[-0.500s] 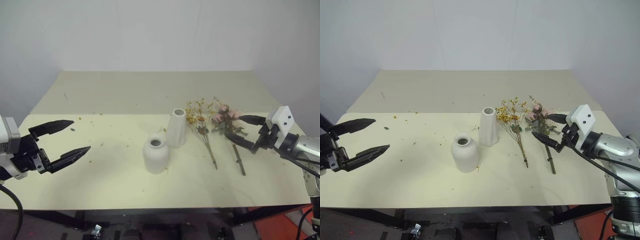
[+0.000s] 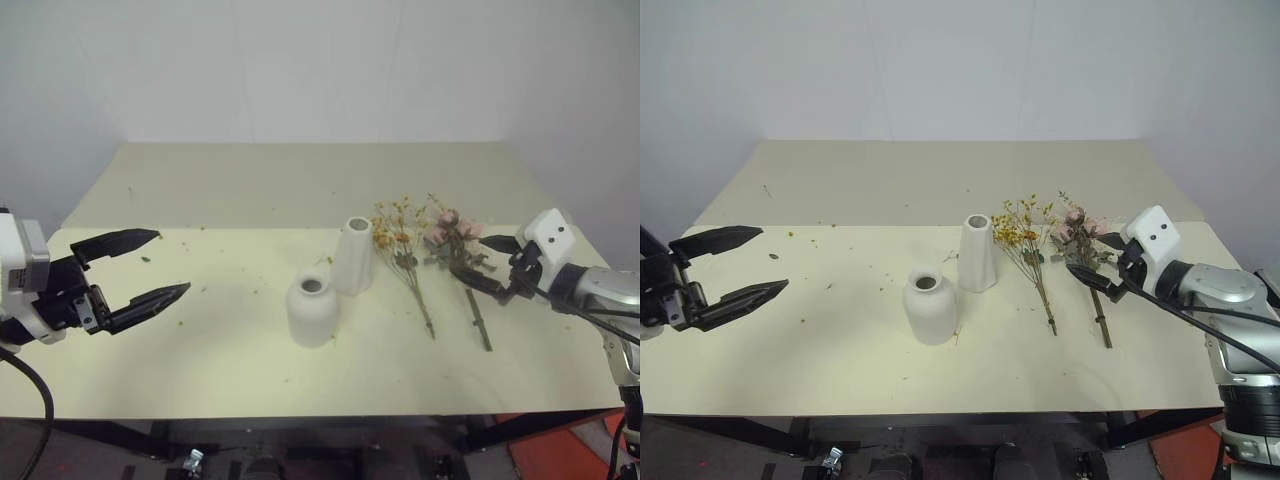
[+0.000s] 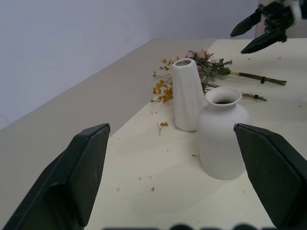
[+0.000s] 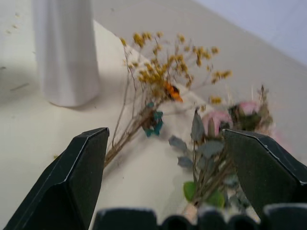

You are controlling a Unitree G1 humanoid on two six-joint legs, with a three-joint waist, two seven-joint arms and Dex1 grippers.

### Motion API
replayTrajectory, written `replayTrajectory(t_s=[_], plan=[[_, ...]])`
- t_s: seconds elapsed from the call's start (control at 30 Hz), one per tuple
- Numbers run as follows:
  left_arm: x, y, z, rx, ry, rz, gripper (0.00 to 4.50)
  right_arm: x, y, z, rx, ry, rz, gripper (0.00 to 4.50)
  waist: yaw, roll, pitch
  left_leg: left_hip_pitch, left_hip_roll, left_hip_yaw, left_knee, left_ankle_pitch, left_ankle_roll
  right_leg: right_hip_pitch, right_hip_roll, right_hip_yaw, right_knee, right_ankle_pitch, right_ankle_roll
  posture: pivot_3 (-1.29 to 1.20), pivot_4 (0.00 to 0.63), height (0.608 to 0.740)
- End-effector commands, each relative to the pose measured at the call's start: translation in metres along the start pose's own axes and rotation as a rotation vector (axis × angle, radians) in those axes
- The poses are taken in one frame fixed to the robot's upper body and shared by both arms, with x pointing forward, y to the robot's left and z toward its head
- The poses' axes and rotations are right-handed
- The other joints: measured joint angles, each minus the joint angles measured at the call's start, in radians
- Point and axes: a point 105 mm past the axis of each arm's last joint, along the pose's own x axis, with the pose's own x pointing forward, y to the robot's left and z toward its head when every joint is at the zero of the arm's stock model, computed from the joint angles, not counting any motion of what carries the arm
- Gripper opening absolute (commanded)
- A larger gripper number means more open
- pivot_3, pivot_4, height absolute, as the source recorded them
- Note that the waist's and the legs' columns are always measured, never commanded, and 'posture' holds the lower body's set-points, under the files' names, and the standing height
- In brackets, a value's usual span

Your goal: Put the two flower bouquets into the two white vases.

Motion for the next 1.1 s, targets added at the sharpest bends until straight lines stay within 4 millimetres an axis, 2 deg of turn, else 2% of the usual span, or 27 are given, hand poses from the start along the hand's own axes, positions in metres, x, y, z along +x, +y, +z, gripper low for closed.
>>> replayTrajectory(t_s=[0.03,0.17,0.33,0.6,0.83,0.93,1.1], plan=[[0.005,0.003,0.006,0.028,-0.004,-0.031,4.50,0.002,-0.008,0.010,0.044,0.113,-0.050,4.46,-0.003,0.000,0.000,-0.001,0.000,0.000,0.000,0.000,0.000,-0.001,0.000,0.000,0.000,0.000,0.000,0.00,0.150,0.740],[0.015,0.010,0.009,0.010,-0.013,-0.055,4.50,0.013,-0.017,0.005,0.134,0.290,-0.121,4.46,-0.006,0.000,0.000,-0.001,0.000,0.000,0.000,0.000,0.000,-0.001,0.000,0.000,0.000,0.000,0.001,0.00,0.150,0.740],[0.029,0.017,0.014,-0.029,-0.005,-0.123,4.50,0.027,-0.024,-0.016,0.171,0.485,-0.153,4.46,-0.006,0.000,0.000,-0.002,0.000,0.000,0.000,0.000,0.000,-0.001,0.000,-0.001,-0.001,0.002,0.004,0.00,0.150,0.740],[0.047,0.023,0.024,-0.012,-0.020,-0.246,4.50,0.048,-0.031,-0.032,0.217,0.620,-0.134,4.46,-0.018,0.000,0.000,-0.007,0.000,-0.001,0.000,0.000,0.000,-0.006,0.000,-0.001,-0.001,0.004,0.005,0.00,0.150,0.740],[0.053,0.027,0.026,0.004,-0.023,-0.285,4.50,0.059,-0.032,-0.037,0.320,0.715,-0.064,4.46,-0.027,0.001,0.001,-0.007,0.000,-0.001,0.000,0.000,0.000,-0.006,0.000,-0.001,-0.001,0.004,0.006,0.00,0.150,0.740],[0.055,0.026,0.025,0.003,-0.027,-0.293,4.50,0.062,-0.028,-0.037,0.351,0.750,-0.018,3.87,-0.026,0.001,0.001,-0.008,0.000,-0.001,0.000,0.000,0.000,-0.006,0.000,-0.001,-0.001,0.004,0.006,0.00,0.150,0.740],[0.057,0.025,0.024,0.000,-0.028,-0.302,4.50,0.066,-0.031,-0.034,0.318,0.766,0.006,2.10,-0.025,0.001,0.001,-0.008,0.000,-0.001,0.000,0.000,0.000,-0.006,0.000,-0.001,0.000,0.004,0.006,0.00,0.150,0.740]])
